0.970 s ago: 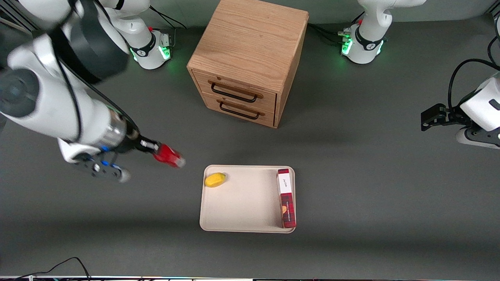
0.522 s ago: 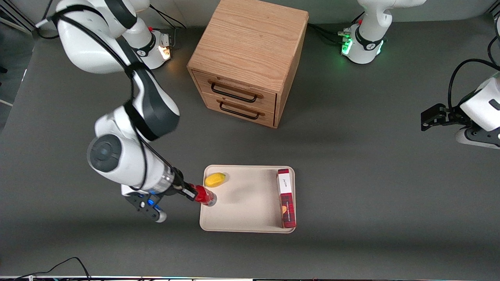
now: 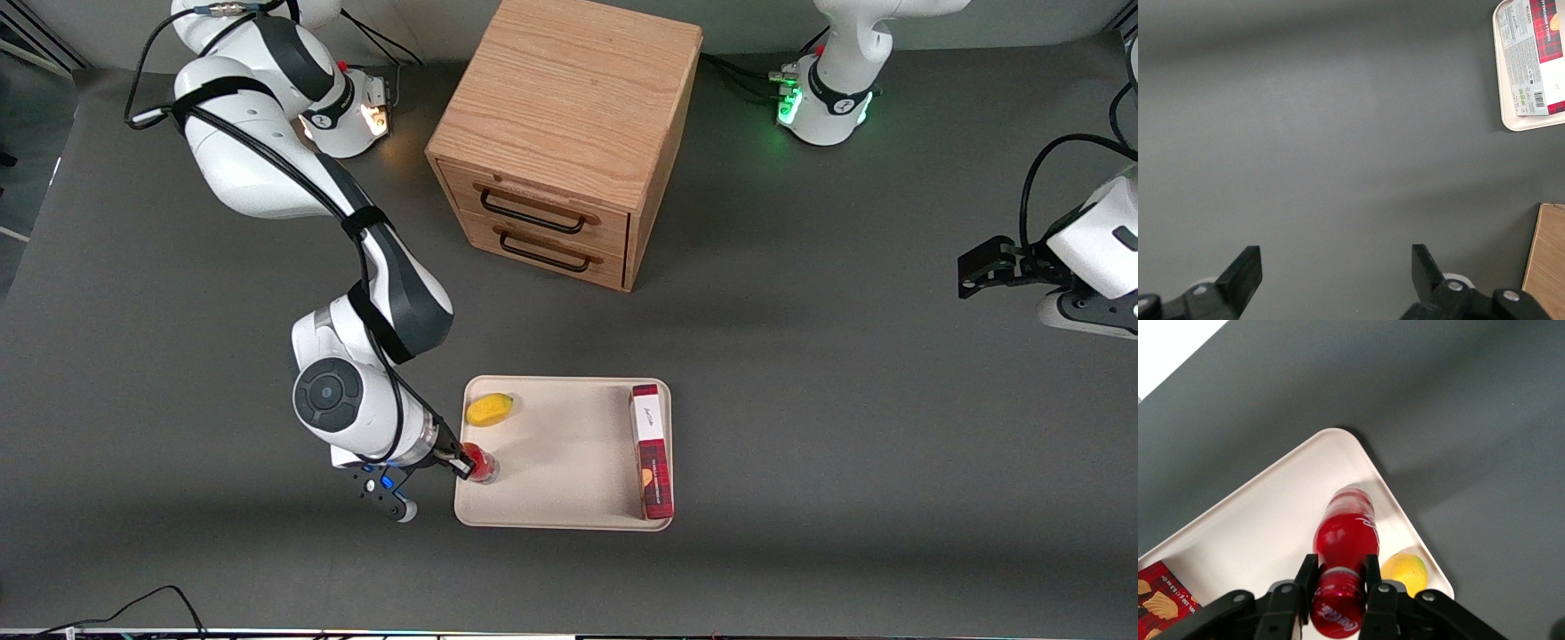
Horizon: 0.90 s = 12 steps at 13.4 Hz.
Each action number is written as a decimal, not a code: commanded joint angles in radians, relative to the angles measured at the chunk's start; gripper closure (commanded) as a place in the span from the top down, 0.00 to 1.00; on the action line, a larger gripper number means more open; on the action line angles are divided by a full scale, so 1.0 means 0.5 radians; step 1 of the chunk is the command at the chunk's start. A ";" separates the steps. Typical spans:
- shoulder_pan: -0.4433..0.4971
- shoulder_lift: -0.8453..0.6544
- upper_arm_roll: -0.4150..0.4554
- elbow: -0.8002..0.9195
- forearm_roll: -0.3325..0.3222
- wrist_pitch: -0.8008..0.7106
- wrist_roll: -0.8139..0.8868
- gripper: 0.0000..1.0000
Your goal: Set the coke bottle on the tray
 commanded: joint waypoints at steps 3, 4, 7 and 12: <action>0.010 -0.092 0.012 0.106 -0.076 -0.189 0.044 1.00; -0.002 -0.187 0.030 0.106 -0.073 -0.303 0.014 1.00; -0.063 -0.627 0.122 0.063 -0.070 -0.836 -0.259 1.00; -0.437 -1.606 0.109 -0.635 0.162 -1.340 -0.967 1.00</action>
